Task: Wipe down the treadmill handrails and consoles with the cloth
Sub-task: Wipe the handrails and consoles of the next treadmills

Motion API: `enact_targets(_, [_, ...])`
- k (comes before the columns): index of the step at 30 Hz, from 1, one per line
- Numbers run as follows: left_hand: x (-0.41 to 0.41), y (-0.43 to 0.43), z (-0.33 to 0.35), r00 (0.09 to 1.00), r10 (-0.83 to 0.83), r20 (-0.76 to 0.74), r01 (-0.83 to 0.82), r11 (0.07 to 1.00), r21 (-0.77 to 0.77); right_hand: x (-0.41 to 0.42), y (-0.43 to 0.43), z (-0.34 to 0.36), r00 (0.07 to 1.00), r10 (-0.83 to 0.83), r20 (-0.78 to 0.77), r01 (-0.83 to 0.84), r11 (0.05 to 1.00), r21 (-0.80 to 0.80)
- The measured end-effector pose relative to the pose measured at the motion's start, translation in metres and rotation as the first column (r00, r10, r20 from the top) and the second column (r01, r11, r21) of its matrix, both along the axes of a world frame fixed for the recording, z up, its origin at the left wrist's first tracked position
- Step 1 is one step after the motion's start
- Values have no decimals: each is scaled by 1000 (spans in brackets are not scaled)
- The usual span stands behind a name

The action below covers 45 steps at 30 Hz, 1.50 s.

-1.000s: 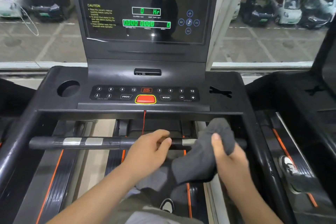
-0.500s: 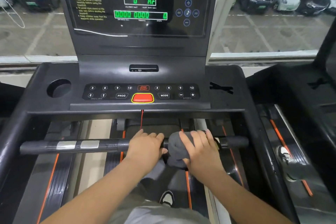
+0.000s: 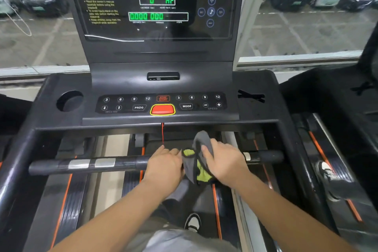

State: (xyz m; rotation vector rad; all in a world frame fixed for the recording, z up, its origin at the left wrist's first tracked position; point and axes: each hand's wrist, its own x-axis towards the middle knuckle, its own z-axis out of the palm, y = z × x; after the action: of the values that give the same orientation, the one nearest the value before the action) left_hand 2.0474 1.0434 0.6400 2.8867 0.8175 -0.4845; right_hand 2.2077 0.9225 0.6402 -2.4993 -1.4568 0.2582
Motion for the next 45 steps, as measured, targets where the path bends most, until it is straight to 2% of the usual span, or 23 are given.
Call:
enact_targets(1, [0,0,-2,1000,6,22,-6,1000,3,-6,-19,-6,996,72,50,-76,994,81])
enact_targets(6, [2,-1,-2,998,-7,55,6,1000,23,4,-63,-21,975,187,121,-189,982,5])
enact_targets(8, [2,0,0,999,-11,33,10,1000,28,11,-47,-20,987,121,107,-125,992,23])
enact_targets(9, [1,0,0,1000,-11,21,10,1000,26,18,-30,-12,999,35,2,-35,999,-12])
enact_targets(10, [1,0,0,1000,-10,15,9,1000,26,27,-13,-2,986,-74,-149,63,995,-76])
enact_targets(11, [2,-1,-1,1000,-8,9,8,1000,27,38,3,1,939,-203,-277,124,953,-276])
enact_targets(12, [2,-1,0,1000,-3,11,3,1000,26,48,17,2,900,-277,-338,92,877,-472])
enact_targets(13, [3,0,-1,1000,4,13,-4,1000,17,55,29,2,887,-279,-369,29,830,-557])
enact_targets(15, [4,1,-2,1000,19,12,-18,1000,-7,53,37,2,946,-162,-282,-49,786,-616])
enact_targets(17, [3,3,-5,1000,15,5,-15,1000,4,40,28,0,979,-99,-178,-9,850,-526])
enact_targets(19, [4,4,-5,1000,14,2,-14,1000,-4,17,1,-3,995,-68,-68,57,985,-162])
enact_targets(21, [5,3,0,1000,23,-15,-24,999,-37,-2,-35,-12,998,-50,32,45,991,126])
enact_targets(24, [13,3,14,996,8,-87,-12,999,-47,-6,-74,-31,985,71,157,-68,997,-23])
enact_targets(26, [21,2,21,990,-14,-143,5,998,-60,3,-78,-28,978,124,170,-122,992,-20])
enact_targets(28, [27,2,26,981,-44,-190,34,998,-54,16,-71,-31,977,126,171,-125,992,-14])
enact_targets(30, [27,7,25,977,-66,-201,52,996,-71,29,-49,-26,986,30,164,-31,1000,5])
enact_targets(32, [20,17,20,982,-82,-170,55,986,-154,45,-17,-4,985,-155,-71,141,975,-172])
enact_targets(33, [14,22,19,985,-87,-151,55,978,-202,53,-3,4,959,-242,-146,178,918,-354])
enact_targets(34, [8,26,19,989,-86,-124,54,969,-240,59,9,9,945,-273,-181,147,848,-510])
enact_targets(36, [-2,30,22,994,-82,-69,60,960,-274,58,27,15,960,-219,-177,65,783,-618])
enact_targets(38, [-10,32,23,999,-52,0,50,963,-264,36,34,10,974,-150,-168,40,849,-526])
enact_targets(41, [-23,34,24,979,125,160,-70,948,-312,-25,45,0,1000,-19,-3,17,958,-287])
enact_targets(45, [-40,39,28,893,350,283,-233,898,-374,-54,39,-7,991,112,76,-95,974,-204])
